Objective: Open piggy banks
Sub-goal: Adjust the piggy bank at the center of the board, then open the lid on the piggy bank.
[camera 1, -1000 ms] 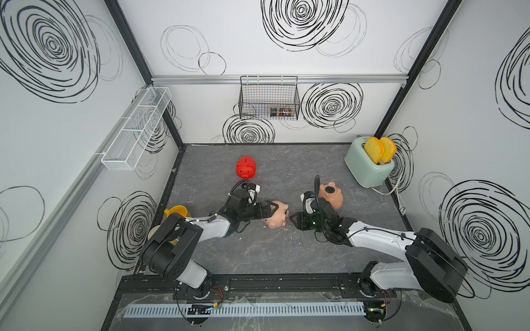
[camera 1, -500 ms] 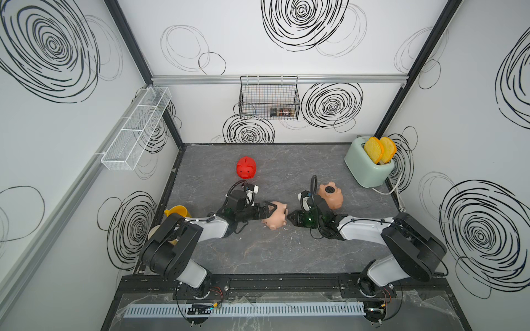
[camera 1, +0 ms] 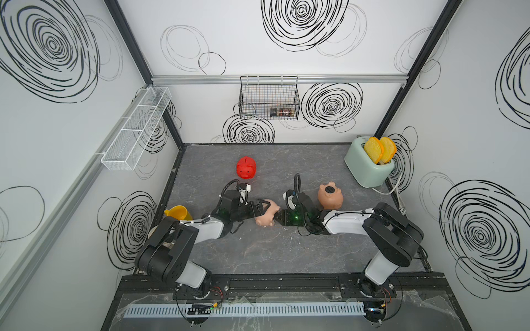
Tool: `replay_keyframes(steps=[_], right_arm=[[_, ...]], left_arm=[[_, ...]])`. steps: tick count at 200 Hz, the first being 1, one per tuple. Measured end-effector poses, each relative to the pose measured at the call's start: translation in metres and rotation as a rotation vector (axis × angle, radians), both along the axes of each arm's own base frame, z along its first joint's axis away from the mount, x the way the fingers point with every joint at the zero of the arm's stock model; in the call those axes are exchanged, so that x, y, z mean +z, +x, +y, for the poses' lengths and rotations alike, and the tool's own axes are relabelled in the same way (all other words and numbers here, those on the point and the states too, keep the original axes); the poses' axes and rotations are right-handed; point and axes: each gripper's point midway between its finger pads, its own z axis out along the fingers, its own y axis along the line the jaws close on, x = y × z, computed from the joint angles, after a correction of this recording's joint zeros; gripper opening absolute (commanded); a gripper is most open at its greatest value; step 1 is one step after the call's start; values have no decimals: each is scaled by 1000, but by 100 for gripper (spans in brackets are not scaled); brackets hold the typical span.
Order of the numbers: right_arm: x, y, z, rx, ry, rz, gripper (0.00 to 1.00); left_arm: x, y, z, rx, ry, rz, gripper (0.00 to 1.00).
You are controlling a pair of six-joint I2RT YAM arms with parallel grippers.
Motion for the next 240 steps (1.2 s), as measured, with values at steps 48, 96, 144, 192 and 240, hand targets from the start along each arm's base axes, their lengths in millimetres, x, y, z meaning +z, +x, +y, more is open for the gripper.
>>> replay_keyframes(steps=[48,96,144,192,240], right_arm=[[8,-7,-8,-10,15,-35,28],[13,-16,-26,-45,77,-71,25],[26,-11,-24,-59,217,-58,23],[23,-5,-20,-77,269,4,20],[21,-7,-14,-132,331,104,21]], left_arm=[[0,3,6,17,-2,-2,98],[-1,5,12,36,-19,0,99],[-2,4,11,34,-30,-2,99],[-2,5,11,35,-34,-1,99],[-3,4,11,39,-40,4,99]])
